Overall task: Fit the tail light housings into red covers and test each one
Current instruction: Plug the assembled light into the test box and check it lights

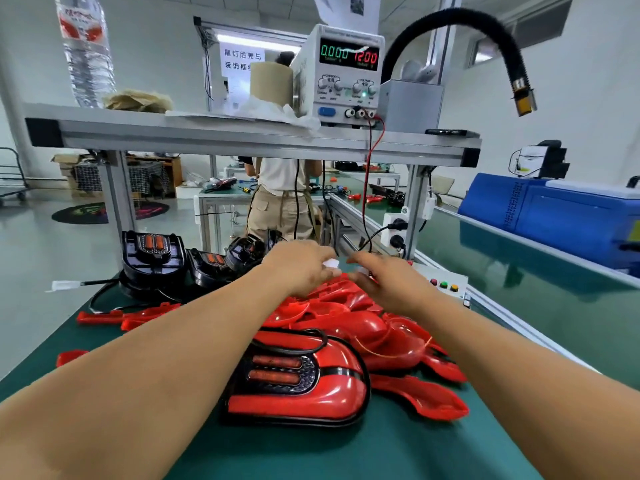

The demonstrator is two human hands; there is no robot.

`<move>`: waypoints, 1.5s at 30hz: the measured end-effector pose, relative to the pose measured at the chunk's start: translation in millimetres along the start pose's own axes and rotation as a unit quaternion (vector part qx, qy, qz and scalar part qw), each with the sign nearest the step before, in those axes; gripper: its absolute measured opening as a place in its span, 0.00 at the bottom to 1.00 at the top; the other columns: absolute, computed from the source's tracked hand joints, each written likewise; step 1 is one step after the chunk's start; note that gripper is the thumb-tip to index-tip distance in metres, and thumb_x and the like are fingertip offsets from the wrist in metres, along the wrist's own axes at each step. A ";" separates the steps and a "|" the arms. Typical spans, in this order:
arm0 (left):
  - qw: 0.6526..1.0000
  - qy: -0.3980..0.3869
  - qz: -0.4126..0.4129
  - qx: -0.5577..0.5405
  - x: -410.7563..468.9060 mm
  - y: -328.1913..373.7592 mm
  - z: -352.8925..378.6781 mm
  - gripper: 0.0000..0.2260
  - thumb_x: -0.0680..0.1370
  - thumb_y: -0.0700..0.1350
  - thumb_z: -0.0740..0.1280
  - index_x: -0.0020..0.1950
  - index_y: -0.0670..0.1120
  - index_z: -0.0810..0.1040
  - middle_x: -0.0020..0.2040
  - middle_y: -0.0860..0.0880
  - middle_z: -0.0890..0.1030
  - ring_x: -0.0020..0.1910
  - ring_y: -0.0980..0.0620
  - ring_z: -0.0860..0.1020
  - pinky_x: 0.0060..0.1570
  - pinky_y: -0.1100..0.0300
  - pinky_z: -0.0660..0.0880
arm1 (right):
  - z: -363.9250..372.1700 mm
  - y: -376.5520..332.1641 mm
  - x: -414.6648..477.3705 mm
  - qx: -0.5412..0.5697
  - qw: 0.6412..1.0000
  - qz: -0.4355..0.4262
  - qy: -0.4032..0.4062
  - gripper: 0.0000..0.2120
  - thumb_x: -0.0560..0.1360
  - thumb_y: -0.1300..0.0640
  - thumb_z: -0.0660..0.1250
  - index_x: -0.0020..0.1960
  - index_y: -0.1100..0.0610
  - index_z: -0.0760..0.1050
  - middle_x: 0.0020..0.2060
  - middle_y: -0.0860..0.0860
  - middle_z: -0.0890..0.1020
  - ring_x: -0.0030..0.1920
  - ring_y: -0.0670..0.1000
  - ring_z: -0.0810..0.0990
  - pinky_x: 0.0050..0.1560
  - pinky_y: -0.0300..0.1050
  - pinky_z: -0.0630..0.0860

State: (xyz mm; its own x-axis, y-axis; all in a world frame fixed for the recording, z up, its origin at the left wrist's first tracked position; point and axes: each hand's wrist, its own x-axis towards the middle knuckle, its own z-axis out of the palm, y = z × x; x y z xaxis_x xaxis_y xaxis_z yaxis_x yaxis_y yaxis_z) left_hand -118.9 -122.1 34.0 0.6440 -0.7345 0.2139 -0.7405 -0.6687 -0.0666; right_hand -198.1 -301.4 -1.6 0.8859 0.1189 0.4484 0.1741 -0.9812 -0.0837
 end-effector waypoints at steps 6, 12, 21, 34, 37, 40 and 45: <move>0.988 -0.029 -0.029 -0.150 -4.9 -18.5 -17.0 0.22 0.83 0.47 0.61 0.76 0.46 0.63 0.67 0.41 0.73 0.58 0.46 0.73 0.56 0.56 0.68 | -7.2 -7.2 -17.4 -0.038 0.994 0.096 -0.039 0.31 0.79 0.39 0.59 0.77 0.50 0.58 0.70 0.52 0.69 0.72 0.55 0.64 0.71 0.55 0.61; 0.842 0.249 -0.163 -0.450 -14.0 -77.7 -61.5 0.15 0.83 0.39 0.59 0.70 0.44 0.66 0.48 0.45 0.80 0.39 0.53 0.78 0.43 0.53 0.80 | -6.7 -63.9 -34.1 0.208 0.965 0.093 -0.127 0.27 0.79 0.37 0.56 0.39 0.60 0.73 0.33 0.47 0.73 0.34 0.43 0.71 0.40 0.45 0.69; 0.592 0.577 -0.350 -0.440 -79.3 -195.0 -63.6 0.10 0.80 0.42 0.56 0.56 0.57 0.64 0.57 0.49 0.79 0.50 0.56 0.80 0.40 0.69 0.75 | 18.4 -65.1 -45.0 0.282 0.921 0.126 -0.239 0.22 0.78 0.36 0.58 0.59 0.50 0.78 0.58 0.46 0.81 0.60 0.48 0.78 0.65 0.45 0.71; 0.924 0.174 -0.118 -0.320 -84.8 -94.3 -15.9 0.12 0.81 0.44 0.63 0.63 0.54 0.67 0.44 0.49 0.79 0.34 0.51 0.74 0.31 0.61 0.70 | 29.2 -80.1 -38.5 0.342 0.924 0.063 -0.160 0.05 0.75 0.57 0.71 0.50 0.55 0.81 0.48 0.50 0.82 0.49 0.48 0.81 0.55 0.44 0.76; 0.961 -0.042 -0.040 -0.272 -78.5 -59.4 -16.2 0.17 0.76 0.64 0.62 0.62 0.60 0.65 0.46 0.53 0.77 0.42 0.55 0.76 0.40 0.61 0.70 | 27.4 -82.7 -36.7 0.358 0.920 0.067 -0.146 0.04 0.72 0.59 0.73 0.47 0.56 0.81 0.45 0.48 0.79 0.45 0.47 0.80 0.53 0.47 0.77; 0.960 -0.170 -0.008 -0.223 -70.8 -33.9 -12.6 0.35 0.65 0.74 0.56 0.67 0.58 0.65 0.52 0.55 0.76 0.50 0.55 0.75 0.48 0.59 0.69 | 20.2 -82.6 -33.5 0.400 0.902 0.062 -0.149 0.10 0.72 0.61 0.74 0.53 0.58 0.80 0.49 0.49 0.85 0.50 0.48 0.83 0.55 0.45 0.79; 0.939 -0.234 0.028 -0.252 -67.7 -26.5 -12.5 0.34 0.68 0.70 0.67 0.69 0.56 0.66 0.61 0.56 0.75 0.60 0.56 0.74 0.59 0.61 0.69 | -9.1 -78.2 -15.3 0.287 0.947 0.014 -0.140 0.25 0.70 0.53 0.77 0.65 0.53 0.76 0.56 0.43 0.80 0.55 0.38 0.77 0.57 0.33 0.71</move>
State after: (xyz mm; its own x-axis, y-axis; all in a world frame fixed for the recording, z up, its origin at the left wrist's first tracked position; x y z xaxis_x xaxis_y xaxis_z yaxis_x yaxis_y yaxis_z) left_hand -145.4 -53.2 33.5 0.5282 -0.8158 -0.2355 -0.6965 -0.5749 0.4294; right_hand -229.2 -227.9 6.2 0.9590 0.2089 0.1914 0.2827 -0.7492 -0.5990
